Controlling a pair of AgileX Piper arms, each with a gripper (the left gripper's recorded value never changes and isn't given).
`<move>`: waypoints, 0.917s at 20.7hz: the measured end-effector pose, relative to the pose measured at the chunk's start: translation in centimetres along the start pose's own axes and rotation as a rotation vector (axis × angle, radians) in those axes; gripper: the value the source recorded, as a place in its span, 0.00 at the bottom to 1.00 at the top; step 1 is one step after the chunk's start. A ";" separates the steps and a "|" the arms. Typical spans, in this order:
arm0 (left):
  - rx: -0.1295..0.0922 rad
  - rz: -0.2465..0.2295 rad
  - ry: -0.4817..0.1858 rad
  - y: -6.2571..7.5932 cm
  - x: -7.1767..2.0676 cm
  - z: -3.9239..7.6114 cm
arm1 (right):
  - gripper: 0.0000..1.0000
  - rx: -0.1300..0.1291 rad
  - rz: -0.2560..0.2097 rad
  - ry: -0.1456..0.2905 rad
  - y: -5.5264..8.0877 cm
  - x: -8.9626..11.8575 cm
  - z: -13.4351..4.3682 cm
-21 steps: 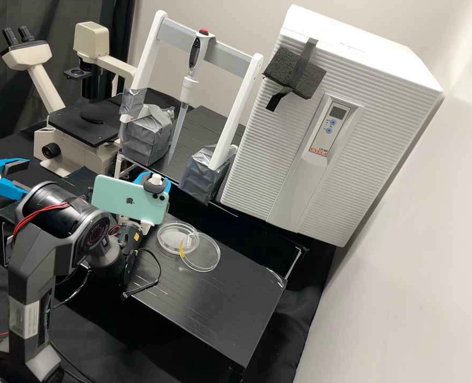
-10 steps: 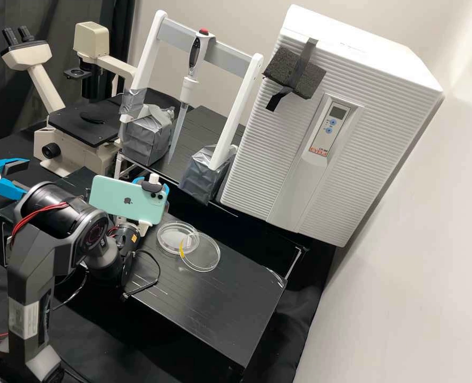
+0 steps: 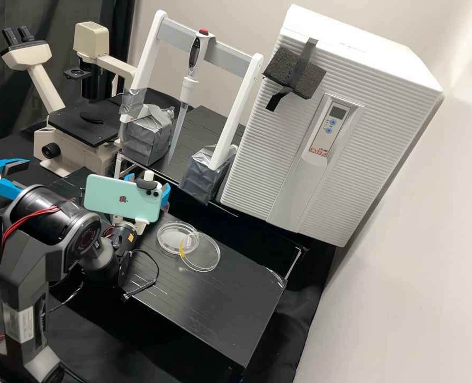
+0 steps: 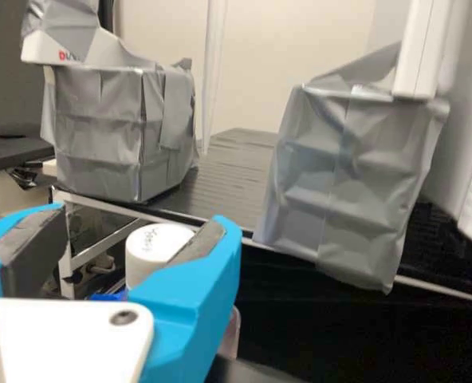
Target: Close the bottle
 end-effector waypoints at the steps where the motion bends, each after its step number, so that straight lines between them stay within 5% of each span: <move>1: 0.000 0.000 0.000 0.0 0.00 0.0 | 1.00 -0.001 0.002 0.002 0.0 -0.2 -0.1; 7: 0.000 -0.001 -0.002 0.0 0.02 0.0 | 1.00 -0.008 0.012 0.012 0.1 -0.7 -0.4; 13: 0.002 -0.003 -0.008 0.0 0.07 0.2 | 1.00 -0.101 0.055 0.037 0.2 -1.9 -2.3; 19: 0.004 0.011 -0.003 0.2 0.01 0.2 | 1.00 -0.173 0.158 0.006 0.6 -3.5 -3.9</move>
